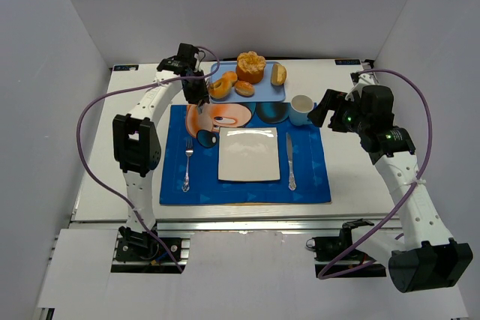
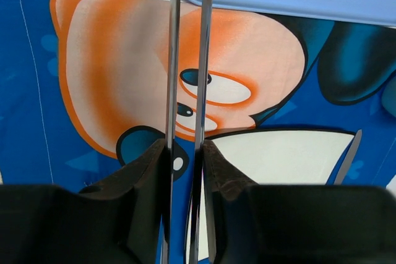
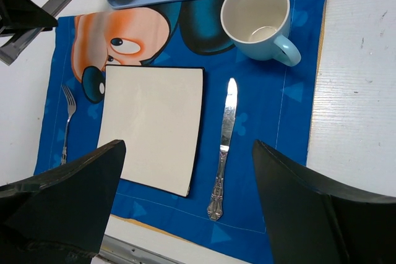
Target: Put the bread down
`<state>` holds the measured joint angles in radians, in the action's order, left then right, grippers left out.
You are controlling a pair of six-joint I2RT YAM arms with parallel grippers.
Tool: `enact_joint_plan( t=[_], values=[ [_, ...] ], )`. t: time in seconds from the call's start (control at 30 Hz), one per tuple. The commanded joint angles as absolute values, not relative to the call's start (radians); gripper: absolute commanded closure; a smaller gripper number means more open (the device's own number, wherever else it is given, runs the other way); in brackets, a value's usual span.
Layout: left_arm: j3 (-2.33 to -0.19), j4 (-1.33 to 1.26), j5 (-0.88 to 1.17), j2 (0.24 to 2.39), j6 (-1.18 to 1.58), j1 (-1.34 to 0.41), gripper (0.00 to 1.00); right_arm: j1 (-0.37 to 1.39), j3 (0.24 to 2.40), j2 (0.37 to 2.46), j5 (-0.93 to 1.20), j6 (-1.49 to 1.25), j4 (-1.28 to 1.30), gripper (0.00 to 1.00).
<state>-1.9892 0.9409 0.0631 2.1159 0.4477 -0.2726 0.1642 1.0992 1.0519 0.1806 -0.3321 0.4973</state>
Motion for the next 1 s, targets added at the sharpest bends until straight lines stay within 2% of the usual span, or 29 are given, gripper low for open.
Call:
enact_joint_plan(
  t=[0.0, 0.2, 0.3, 0.37, 0.43, 0.73, 0.97],
  values=[
    [-2.005, 0.945, 0.077, 2.092, 0.439, -0.275, 0.64, 0.166, 1.135, 1.046, 0.167, -0.314, 0.457, 0.11],
    [-2.006, 0.951, 0.106, 2.092, 0.436, -0.278, 0.68, 0.167, 1.149, 1.061, 0.167, -0.313, 0.457, 0.11],
    [-2.022, 0.968, 0.107, 2.085, 0.433, -0.278, 0.49, 0.166, 1.154, 1.062, 0.172, -0.318, 0.451, 0.11],
    [-2.031, 0.973, 0.104, 2.08, 0.428, -0.278, 0.41, 0.166, 1.149, 1.06, 0.172, -0.318, 0.449, 0.11],
    [-2.031, 0.976, 0.103, 2.075, 0.423, -0.279, 0.39, 0.166, 1.141, 1.057, 0.173, -0.319, 0.445, 0.11],
    [-2.039, 0.966, 0.109, 2.074, 0.434, -0.278, 0.38, 0.167, 1.14, 1.061, 0.172, -0.314, 0.443, 0.11],
    [-2.074, 0.979, 0.032, 2.034, 0.456, -0.279, 0.44, 0.167, 1.146, 1.066, 0.176, -0.314, 0.442, 0.11]
  ],
)
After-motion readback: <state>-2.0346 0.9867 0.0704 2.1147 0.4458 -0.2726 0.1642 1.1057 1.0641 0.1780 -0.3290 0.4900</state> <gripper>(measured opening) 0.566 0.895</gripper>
